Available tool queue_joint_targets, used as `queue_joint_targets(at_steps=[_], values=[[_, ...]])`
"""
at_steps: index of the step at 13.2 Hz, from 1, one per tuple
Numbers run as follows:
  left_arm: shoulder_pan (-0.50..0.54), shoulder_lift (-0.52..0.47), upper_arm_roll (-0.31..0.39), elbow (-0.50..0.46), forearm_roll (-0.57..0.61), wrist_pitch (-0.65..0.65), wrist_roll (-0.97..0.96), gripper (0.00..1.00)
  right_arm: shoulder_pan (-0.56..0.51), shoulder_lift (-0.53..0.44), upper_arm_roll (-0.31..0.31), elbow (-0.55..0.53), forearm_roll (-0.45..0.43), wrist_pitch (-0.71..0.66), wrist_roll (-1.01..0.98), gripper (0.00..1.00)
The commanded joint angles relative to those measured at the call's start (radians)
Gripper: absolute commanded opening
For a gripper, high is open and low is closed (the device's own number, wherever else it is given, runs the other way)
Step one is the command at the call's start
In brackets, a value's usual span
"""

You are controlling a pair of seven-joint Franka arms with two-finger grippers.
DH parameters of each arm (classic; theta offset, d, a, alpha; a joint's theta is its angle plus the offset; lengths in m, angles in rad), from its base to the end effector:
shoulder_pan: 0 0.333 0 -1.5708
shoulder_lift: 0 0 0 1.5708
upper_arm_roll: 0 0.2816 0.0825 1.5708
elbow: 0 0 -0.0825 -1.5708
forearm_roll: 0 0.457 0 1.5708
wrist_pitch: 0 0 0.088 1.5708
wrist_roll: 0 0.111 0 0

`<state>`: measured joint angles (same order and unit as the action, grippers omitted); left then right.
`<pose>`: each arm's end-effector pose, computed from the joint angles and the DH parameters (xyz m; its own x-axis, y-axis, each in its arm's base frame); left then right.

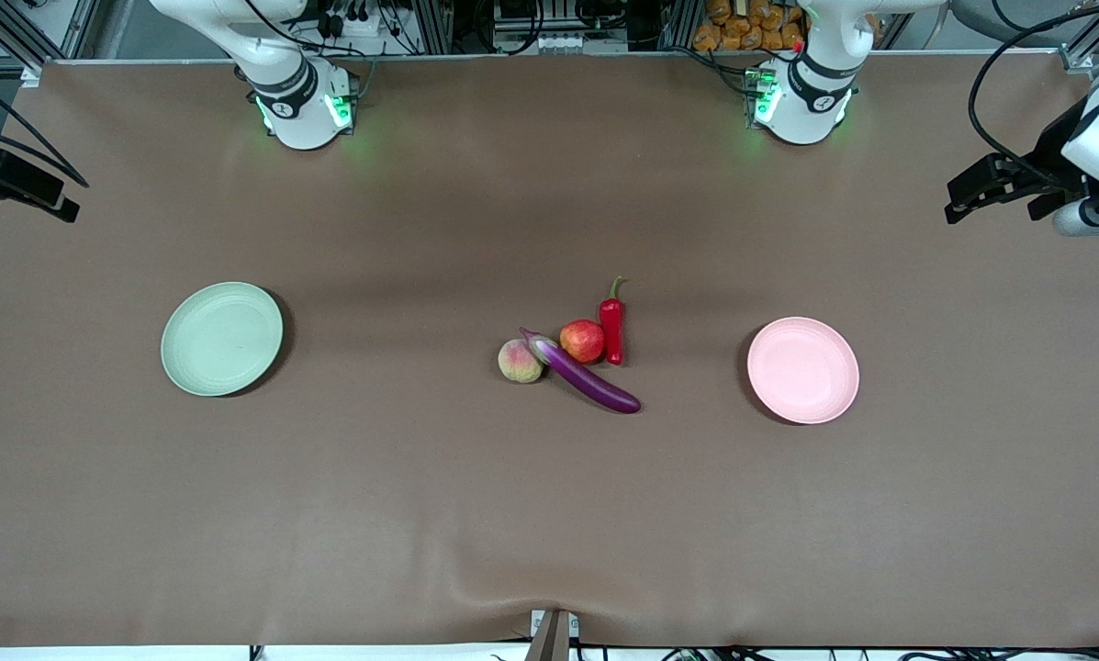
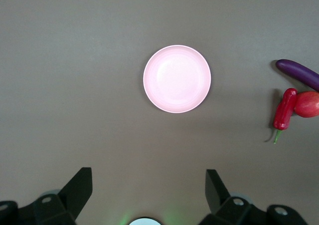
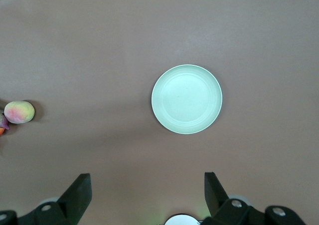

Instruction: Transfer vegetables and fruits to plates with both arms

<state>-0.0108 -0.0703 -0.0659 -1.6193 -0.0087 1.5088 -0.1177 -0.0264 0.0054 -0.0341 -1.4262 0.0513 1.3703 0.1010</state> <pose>0.5992 -0.0482 0.5976 0.9983 0.0409 -0.0405 0.0409 -0.9992 -0.0007 0.6054 -0.0301 0.6432 0.9864 -0.1505 -0.0658 -0.1535 -0.9872 -0.0442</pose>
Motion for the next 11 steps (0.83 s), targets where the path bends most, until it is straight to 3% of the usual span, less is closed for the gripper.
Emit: queue_joint_targets(at_steps=[1,11], values=[[0.002,0.010,-0.002,0.029,0.015,-0.027,-0.011,1.00,-0.012,-0.001,0.013,0.007,-0.007,0.001,-0.004,1.00],[0.040,0.026,0.008,0.042,0.016,-0.025,0.004,1.00,-0.012,-0.001,0.013,0.003,-0.002,0.012,-0.004,1.00]])
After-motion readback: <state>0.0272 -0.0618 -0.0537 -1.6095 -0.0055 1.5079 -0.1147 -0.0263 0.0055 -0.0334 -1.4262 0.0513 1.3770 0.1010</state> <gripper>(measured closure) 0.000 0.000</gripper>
